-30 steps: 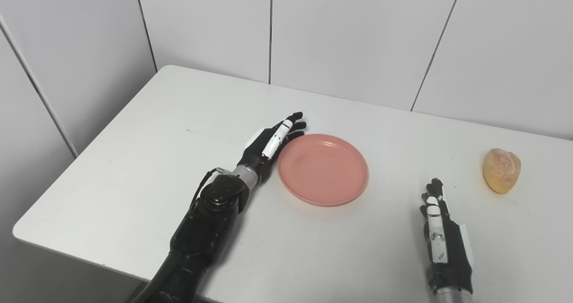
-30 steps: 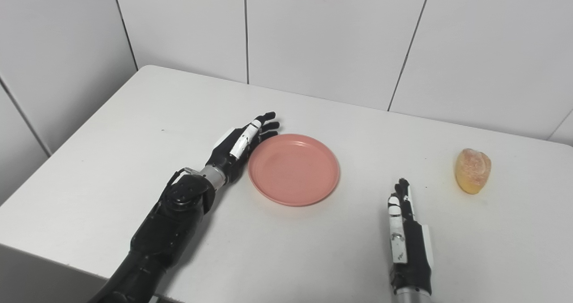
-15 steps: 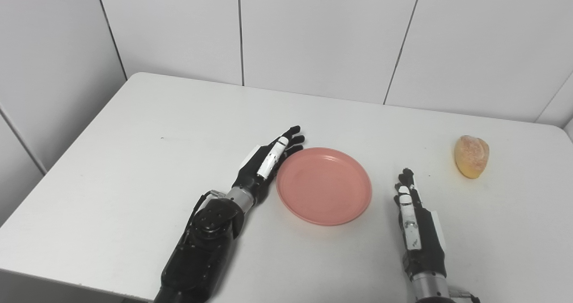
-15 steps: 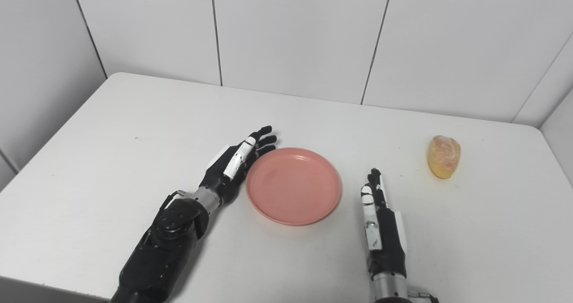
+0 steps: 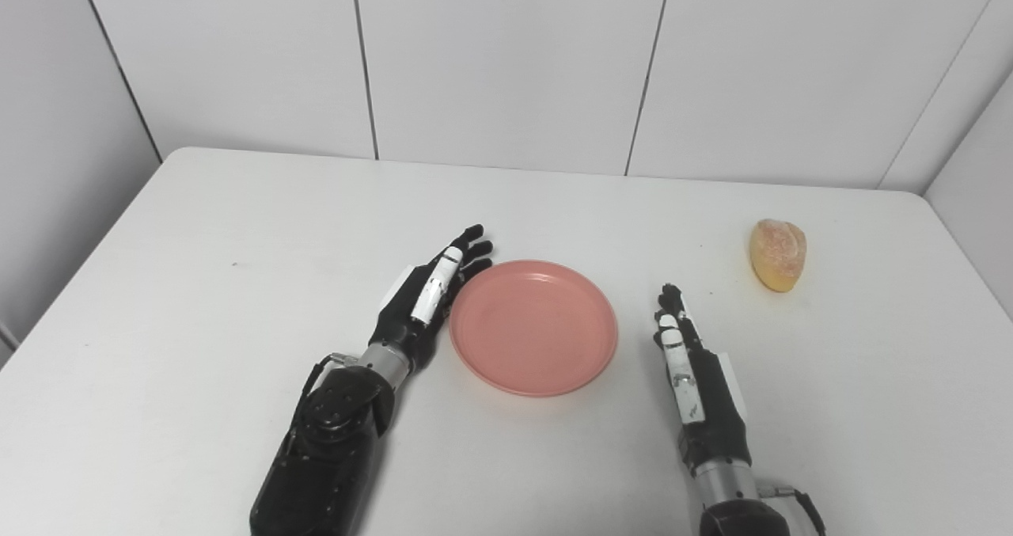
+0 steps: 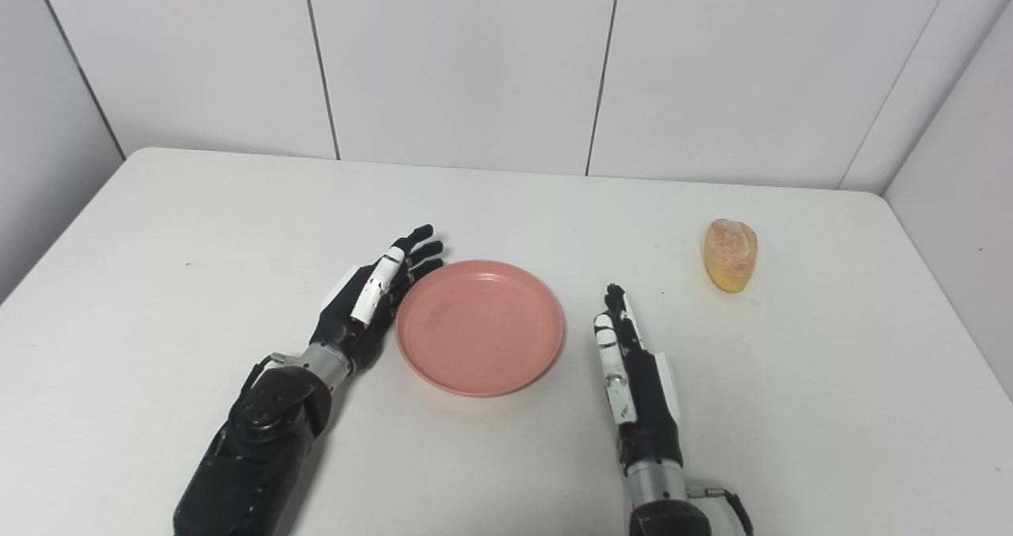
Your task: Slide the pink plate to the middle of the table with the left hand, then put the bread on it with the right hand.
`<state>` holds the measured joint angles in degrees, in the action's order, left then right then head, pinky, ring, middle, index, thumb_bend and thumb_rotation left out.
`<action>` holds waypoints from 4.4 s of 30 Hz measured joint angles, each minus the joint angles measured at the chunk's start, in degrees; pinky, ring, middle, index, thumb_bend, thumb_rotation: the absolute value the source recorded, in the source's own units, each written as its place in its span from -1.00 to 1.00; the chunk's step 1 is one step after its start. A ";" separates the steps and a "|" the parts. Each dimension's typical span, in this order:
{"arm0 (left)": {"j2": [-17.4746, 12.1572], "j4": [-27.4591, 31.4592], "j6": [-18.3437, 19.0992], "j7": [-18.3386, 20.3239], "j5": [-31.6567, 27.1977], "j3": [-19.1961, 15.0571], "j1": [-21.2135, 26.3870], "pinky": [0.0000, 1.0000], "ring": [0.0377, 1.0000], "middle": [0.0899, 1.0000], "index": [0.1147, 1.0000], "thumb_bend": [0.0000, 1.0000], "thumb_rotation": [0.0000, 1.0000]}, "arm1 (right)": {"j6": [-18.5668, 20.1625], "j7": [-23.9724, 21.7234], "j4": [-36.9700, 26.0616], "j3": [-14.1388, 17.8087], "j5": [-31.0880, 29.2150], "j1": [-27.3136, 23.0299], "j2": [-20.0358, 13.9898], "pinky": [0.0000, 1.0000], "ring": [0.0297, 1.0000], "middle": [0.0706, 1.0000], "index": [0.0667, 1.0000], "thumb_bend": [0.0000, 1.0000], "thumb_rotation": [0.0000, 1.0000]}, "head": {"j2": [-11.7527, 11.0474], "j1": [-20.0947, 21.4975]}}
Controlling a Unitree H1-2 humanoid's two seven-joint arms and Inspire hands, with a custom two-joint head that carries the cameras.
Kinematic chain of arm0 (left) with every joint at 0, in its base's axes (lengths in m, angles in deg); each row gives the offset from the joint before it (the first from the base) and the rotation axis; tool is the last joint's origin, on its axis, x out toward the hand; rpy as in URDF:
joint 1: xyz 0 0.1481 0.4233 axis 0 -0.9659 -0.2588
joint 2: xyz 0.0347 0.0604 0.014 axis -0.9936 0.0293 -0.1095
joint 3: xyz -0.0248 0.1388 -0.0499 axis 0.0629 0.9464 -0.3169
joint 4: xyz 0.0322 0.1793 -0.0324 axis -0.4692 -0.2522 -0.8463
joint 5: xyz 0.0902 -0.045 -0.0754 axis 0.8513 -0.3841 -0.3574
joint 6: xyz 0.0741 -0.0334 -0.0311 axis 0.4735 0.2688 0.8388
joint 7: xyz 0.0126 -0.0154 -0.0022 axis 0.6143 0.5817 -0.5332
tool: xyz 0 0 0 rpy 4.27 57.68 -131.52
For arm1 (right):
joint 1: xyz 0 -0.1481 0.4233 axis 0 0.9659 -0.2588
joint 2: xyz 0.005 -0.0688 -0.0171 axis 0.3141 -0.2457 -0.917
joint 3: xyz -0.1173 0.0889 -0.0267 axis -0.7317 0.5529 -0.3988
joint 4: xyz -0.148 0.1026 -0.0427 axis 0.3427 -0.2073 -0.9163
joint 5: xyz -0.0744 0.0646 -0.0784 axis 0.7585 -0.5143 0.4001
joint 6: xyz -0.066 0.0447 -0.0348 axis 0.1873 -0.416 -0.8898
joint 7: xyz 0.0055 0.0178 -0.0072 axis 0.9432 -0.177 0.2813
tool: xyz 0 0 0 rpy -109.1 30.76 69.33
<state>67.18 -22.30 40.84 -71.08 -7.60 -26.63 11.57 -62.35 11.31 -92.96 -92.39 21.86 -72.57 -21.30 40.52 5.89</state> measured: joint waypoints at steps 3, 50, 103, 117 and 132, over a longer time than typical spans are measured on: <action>0.25 0.05 0.00 -0.10 0.11 -0.33 -0.08 0.81 0.80 0.81 0.79 -0.35 1.00 | -0.31 0.72 -0.49 0.04 2.21 -0.16 -0.76 0.74 0.80 0.82 0.81 -0.41 1.00 | -0.35 1.66; 0.30 0.15 0.10 1.46 -1.34 -2.33 -0.58 0.80 0.79 0.80 0.78 -0.29 1.00 | 22.45 -3.43 2.65 2.32 40.38 -31.00 -14.46 0.43 0.75 0.87 0.90 0.69 0.37 | -3.25 11.60; -0.69 1.31 0.99 2.25 -1.33 -2.25 -0.90 0.77 0.79 0.80 0.78 -0.30 1.00 | 22.77 -11.57 31.31 11.62 58.77 -37.98 -14.01 0.83 0.91 0.96 0.96 0.83 0.44 | -0.97 13.01; -0.90 2.00 1.65 2.30 -1.34 -2.11 -1.12 0.77 0.78 0.79 0.77 -0.30 1.00 | 22.77 -6.47 38.21 10.07 55.58 -39.44 -14.26 0.49 0.66 0.72 0.69 0.82 0.09 | -0.70 13.01; -1.00 1.97 1.64 2.47 -1.35 -2.13 -1.12 0.77 0.78 0.80 0.78 -0.29 1.00 | 22.77 -4.78 39.06 6.16 48.40 -39.65 -15.77 -0.22 -0.01 0.18 0.39 0.53 -0.38 | -0.09 12.92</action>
<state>66.18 -20.32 42.48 -68.61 -8.95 -28.76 10.45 -39.58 6.53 -53.90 -86.23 70.26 -112.22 -37.07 40.43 18.81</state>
